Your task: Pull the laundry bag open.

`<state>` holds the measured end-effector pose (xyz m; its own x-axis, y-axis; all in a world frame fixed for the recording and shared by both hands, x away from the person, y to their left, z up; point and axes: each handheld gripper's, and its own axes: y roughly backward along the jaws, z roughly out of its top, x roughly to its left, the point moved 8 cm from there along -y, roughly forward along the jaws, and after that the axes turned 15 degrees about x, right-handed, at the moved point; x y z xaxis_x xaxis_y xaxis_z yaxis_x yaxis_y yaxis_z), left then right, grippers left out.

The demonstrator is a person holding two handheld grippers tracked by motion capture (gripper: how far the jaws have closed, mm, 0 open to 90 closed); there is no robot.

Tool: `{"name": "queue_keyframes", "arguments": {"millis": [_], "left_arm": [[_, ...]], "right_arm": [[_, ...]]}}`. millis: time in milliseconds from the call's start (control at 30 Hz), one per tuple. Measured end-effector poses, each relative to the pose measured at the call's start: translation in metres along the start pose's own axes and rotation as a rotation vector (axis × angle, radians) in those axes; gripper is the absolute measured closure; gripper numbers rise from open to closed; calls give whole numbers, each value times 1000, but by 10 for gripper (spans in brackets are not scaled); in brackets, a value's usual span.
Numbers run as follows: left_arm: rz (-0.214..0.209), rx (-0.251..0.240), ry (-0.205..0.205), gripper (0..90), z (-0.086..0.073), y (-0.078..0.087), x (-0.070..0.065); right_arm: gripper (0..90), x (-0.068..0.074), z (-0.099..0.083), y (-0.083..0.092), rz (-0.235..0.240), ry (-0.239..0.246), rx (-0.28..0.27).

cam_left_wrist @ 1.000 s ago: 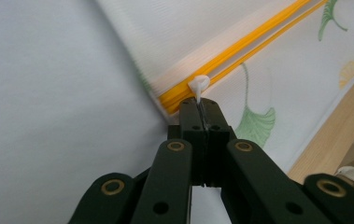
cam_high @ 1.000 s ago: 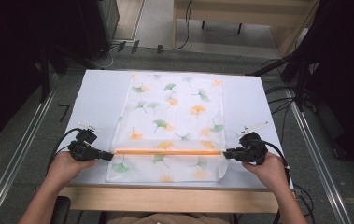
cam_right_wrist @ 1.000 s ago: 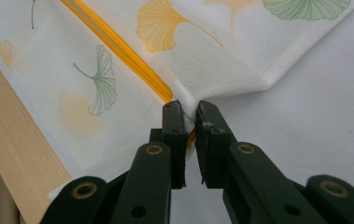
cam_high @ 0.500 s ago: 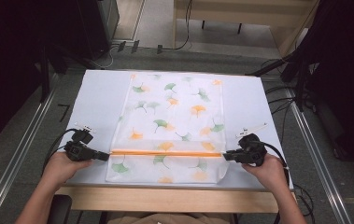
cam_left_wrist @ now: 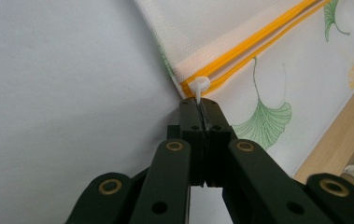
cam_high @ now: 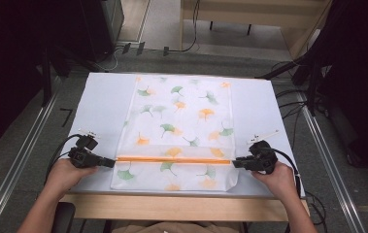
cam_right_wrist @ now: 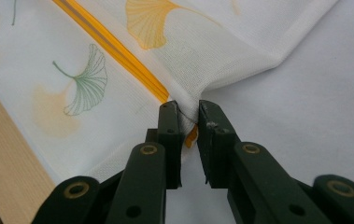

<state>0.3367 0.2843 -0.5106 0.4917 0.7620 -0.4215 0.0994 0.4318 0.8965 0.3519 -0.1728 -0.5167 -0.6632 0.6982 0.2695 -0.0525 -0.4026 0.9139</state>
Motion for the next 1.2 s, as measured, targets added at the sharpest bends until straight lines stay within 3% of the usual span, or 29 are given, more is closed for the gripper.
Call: {"name": "queue_keyframes", "arguments": {"millis": [467,533,600,700,867,1067,1200], "left_arm": [[-34,-13,6,897,2,-2,0],[-33,-7,1,897,3,-2,-1],[-38,-10,10,892,3,-3,-2],[-33,-13,8,886,3,-3,-1],[-63,-12,18,799,3,-2,-2],[-62,-22,3,725,5,-2,-5],[-53,-43,-3,660,7,1,-5]], "right_arm": [[796,-4,-4,-10,-12,0,11],[793,-4,-4,-10,-27,10,9],[793,-4,-3,-11,-61,65,-7],[792,-5,-2,-11,-67,67,-13],[756,-6,-2,-11,-43,45,-20],[670,-4,-2,-11,-11,30,-13],[619,-4,-1,-9,-21,23,-18]]}}
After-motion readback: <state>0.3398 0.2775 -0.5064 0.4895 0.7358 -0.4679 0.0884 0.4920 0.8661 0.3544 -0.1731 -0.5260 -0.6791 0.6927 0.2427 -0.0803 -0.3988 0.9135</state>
